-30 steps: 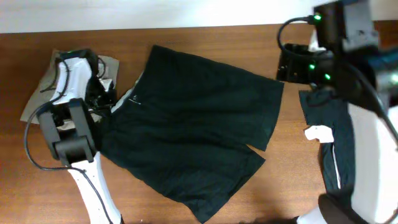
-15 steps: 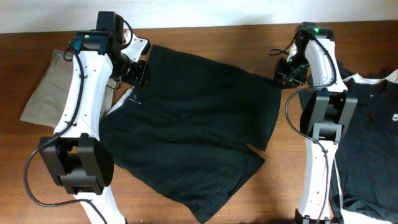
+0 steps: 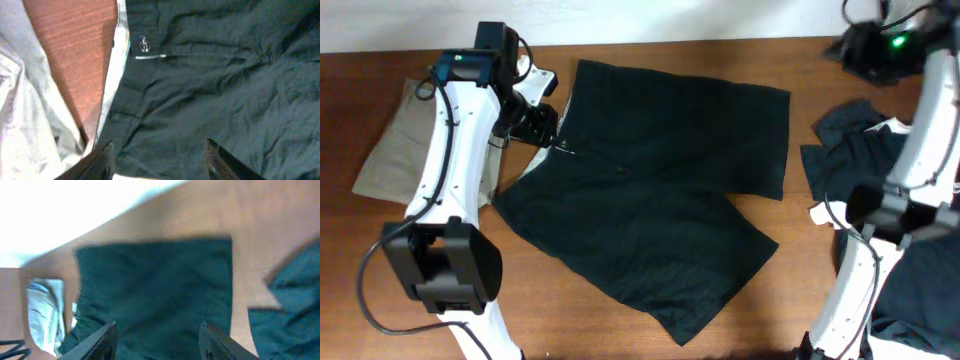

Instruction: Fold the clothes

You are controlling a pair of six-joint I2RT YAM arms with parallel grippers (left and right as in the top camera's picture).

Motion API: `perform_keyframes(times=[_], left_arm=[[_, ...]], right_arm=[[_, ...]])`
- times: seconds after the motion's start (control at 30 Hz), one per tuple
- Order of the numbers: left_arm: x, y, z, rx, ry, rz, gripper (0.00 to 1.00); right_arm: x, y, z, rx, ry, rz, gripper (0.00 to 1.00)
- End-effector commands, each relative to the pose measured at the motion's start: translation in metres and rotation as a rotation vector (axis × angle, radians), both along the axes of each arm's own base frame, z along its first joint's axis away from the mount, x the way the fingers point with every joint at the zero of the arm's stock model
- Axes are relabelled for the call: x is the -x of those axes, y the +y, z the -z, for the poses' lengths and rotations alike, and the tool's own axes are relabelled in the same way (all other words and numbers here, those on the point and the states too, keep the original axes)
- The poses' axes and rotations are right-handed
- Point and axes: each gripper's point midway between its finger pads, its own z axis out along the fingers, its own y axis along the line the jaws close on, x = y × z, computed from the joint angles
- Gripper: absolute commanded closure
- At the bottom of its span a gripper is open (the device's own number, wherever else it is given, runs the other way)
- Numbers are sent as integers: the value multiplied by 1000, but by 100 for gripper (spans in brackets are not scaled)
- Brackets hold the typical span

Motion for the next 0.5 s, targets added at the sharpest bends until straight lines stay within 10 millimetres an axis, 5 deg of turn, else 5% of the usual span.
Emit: perform_keyframes(times=[0.0, 0.1, 0.17, 0.2, 0.23, 0.3, 0.33, 0.4, 0.47], left_arm=[[18, 14, -84, -55, -200, -18, 37], [55, 28, -138, -54, -306, -72, 32], [73, 42, -163, -50, -366, -124, 30], [76, 47, -172, -49, -397, -144, 28], [80, 51, -181, -45, -427, -164, 27], [80, 50, -183, -35, -434, -170, 23], [79, 50, -182, -28, -431, -187, 21], [81, 50, -181, -25, -422, -194, 20], [85, 50, -173, -21, -386, -209, 20]], right_arm=[[59, 33, -132, 104, -281, -12, 40], [155, 95, -238, 185, -544, -38, 39], [239, 118, -286, 206, -688, -2, 38], [281, 116, -291, 230, -700, 38, 37], [304, 103, -275, 264, -632, 110, 32], [318, 76, -187, 321, -311, 246, 21], [314, 72, -133, 343, -130, 256, 20], [287, 86, 7, 314, 244, 145, 20], [269, 97, 93, 271, 410, 93, 20]])
